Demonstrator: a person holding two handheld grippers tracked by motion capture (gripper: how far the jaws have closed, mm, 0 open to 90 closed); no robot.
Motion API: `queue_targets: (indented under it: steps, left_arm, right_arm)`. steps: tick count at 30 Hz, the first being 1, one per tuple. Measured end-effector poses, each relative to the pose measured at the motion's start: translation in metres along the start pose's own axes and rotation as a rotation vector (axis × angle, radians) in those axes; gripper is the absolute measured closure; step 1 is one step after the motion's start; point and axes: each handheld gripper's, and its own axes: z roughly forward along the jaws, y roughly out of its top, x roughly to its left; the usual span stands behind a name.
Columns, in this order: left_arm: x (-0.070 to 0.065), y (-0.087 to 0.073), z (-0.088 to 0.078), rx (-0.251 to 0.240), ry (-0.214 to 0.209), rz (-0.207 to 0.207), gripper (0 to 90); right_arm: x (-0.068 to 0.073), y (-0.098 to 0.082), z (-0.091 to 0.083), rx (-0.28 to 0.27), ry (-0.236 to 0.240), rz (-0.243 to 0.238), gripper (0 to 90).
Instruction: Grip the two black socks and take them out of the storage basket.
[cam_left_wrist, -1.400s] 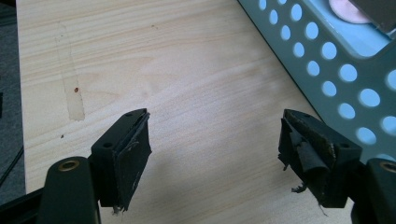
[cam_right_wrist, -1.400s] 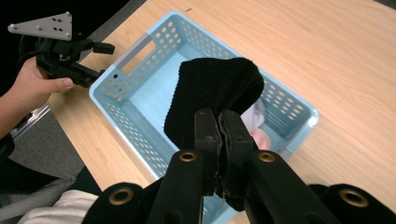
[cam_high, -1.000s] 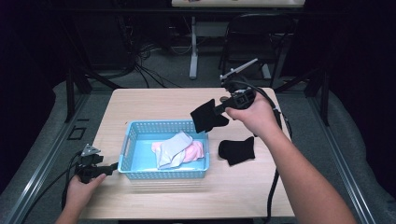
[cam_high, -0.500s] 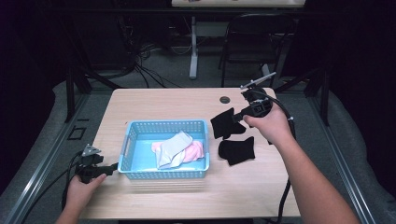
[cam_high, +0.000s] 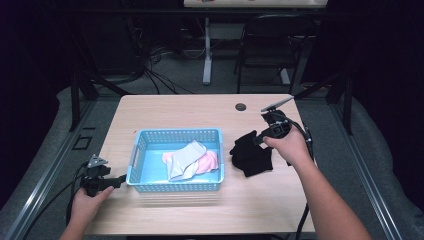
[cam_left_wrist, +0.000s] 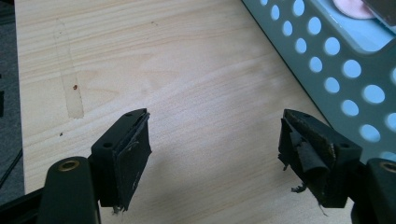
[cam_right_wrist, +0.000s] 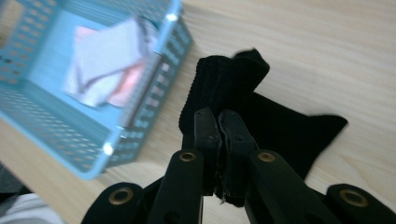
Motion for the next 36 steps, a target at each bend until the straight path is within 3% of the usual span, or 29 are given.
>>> queue_targets:
  steps: [2, 3, 6, 10, 11, 13, 24, 36]
  left_arm:
    - [0.0, 0.0, 0.0, 0.003, 0.001, 0.001, 24.8]
    - [0.0, 0.0, 0.0, 0.004, 0.001, 0.002, 24.7]
    - [0.0, 0.0, 0.001, 0.006, 0.001, 0.002, 24.8]
    - [-0.001, 0.0, 0.001, 0.009, 0.002, 0.001, 24.8]
    - [-0.001, 0.0, 0.001, 0.01, 0.002, 0.001, 24.8]
    - [0.0, 0.0, 0.002, 0.01, 0.003, 0.002, 24.8]
    - [0.0, 0.001, 0.004, 0.016, 0.006, -0.001, 24.8]
    - [0.0, 0.0, 0.002, 0.012, 0.007, -0.002, 24.8]
  right_arm:
    - [-0.005, -0.003, 0.005, 0.013, -0.009, 0.01, 86.7]
    - [-0.016, -0.011, 0.016, 0.024, -0.021, 0.05, 86.6]
    - [-0.031, -0.021, 0.029, 0.055, -0.05, 0.07, 86.4]
    - [-0.042, -0.028, 0.037, 0.06, -0.063, 0.101, 85.9]
    - [-0.048, -0.033, 0.041, 0.044, -0.065, 0.132, 84.6]
    - [-0.054, -0.036, 0.043, 0.054, -0.067, 0.133, 81.1]
    - [-0.059, -0.041, 0.039, 0.009, -0.047, 0.154, 67.0]
    - [-0.042, -0.035, 0.026, -0.005, -0.057, 0.1, 63.9]
